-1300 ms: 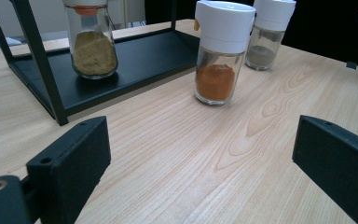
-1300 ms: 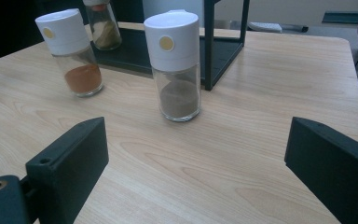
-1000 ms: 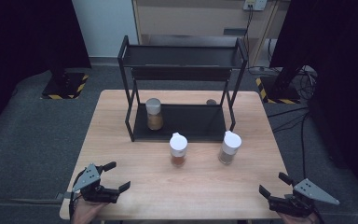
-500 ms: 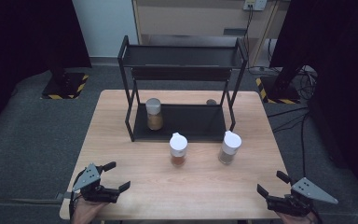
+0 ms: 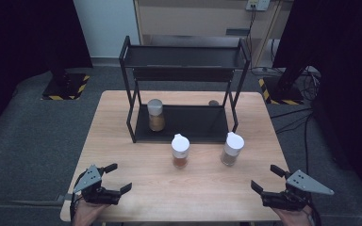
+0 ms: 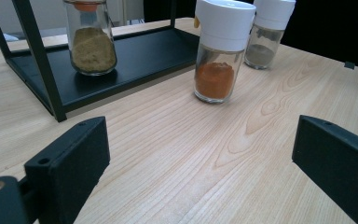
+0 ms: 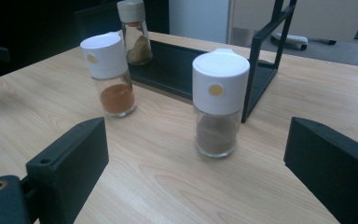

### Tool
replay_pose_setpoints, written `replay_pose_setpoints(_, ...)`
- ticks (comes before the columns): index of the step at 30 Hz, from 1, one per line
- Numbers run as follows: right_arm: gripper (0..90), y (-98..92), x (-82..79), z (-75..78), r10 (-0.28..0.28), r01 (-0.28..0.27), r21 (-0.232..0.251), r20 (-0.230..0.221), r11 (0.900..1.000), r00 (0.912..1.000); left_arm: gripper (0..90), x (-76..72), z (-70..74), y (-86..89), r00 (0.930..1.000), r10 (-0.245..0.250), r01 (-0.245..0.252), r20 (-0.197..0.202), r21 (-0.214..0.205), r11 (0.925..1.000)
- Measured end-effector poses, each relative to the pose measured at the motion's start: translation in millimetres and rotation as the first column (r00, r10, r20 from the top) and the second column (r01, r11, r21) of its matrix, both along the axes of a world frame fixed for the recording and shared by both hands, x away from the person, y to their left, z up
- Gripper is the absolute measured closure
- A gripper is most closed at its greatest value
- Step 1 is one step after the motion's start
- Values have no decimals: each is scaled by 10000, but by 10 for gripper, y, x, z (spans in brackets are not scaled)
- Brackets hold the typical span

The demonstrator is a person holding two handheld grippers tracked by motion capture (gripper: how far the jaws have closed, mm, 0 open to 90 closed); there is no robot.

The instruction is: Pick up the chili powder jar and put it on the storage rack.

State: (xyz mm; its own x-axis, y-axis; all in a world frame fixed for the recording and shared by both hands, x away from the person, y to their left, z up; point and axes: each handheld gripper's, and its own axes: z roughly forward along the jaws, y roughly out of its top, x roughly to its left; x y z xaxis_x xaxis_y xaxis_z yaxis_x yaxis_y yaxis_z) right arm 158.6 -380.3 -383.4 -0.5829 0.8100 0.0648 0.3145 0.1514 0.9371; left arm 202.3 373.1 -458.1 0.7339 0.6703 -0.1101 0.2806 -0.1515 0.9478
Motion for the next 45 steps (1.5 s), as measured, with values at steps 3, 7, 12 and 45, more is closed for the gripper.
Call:
replay_pose_setpoints(3, 66, 67, 64, 60, 193, -194, -77, -72, 9998, 9998, 31, 1, 10, -12, 10000, -13, 13, -3, 111, 9999)
replay_pose_setpoints(7, 65, 152, 150, 126, 450, -451, -85, -132, 9989, 9989, 31, 0, 11, -18, 10000, -10, 10, 4, 126, 9999)
replay_pose_setpoints(12, 64, 249, 244, 194, 762, -763, -66, -164, 9971, 9970, 30, -1, 8, -9, 10000, 5, -5, 3, 88, 10000)
replay_pose_setpoints(45, 62, 1102, 943, 474, 2036, -2057, -155, -884, 9785, 9751, 32, -1, -4, 11, 10000, -10, 10, 5, -44, 10000)
